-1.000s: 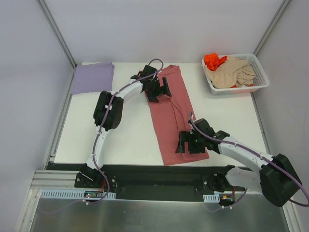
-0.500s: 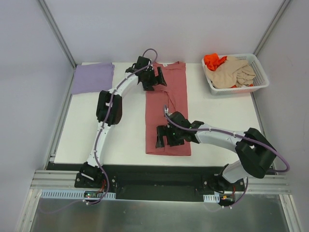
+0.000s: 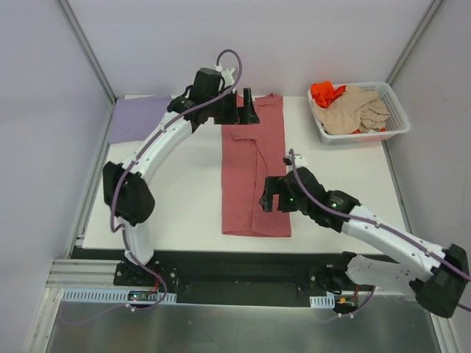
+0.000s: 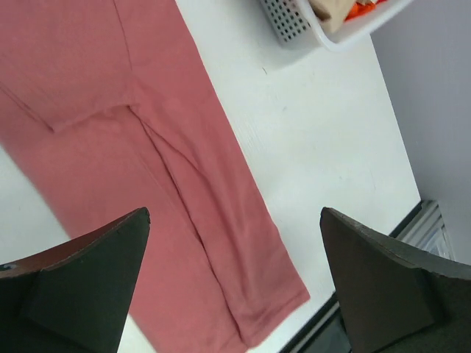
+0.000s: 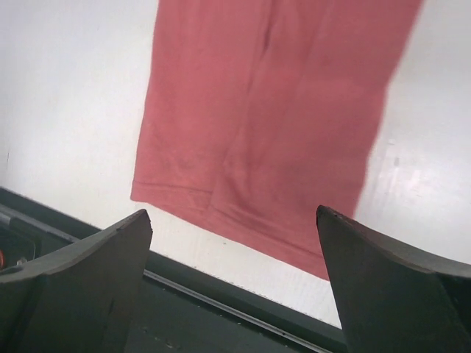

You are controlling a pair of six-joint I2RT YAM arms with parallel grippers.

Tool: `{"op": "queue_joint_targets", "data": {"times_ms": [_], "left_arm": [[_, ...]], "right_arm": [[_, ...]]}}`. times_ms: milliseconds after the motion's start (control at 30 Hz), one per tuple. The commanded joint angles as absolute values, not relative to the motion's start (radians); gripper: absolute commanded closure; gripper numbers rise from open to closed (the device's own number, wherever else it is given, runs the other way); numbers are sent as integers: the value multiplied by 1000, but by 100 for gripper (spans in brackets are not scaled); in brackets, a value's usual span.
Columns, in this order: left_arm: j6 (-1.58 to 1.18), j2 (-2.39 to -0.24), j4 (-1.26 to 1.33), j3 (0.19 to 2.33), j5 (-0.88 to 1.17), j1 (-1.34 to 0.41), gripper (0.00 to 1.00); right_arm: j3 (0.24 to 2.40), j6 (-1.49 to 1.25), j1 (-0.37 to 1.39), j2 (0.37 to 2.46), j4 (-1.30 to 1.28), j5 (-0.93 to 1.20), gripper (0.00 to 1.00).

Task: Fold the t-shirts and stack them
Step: Rotate the tshirt 90 degrees

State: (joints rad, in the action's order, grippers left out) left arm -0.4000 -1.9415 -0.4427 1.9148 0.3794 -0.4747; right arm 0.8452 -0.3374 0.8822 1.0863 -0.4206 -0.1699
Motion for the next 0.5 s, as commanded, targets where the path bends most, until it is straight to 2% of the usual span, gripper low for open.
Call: {"op": "queue_joint_targets", "data": {"times_ms": [0,233,467], "left_arm": [[-374,-1761,-451,1715,246,-521,1],[-497,-1476,-382,1289,109,-601,1],[-693,-1201,-360,896,29,-692,1]], "right_arm": [[752,-402,865,913,-525,-373,4],[640,-420,818,766,-551,-387,4],[617,-408,741,836,-577,-321,4]]}}
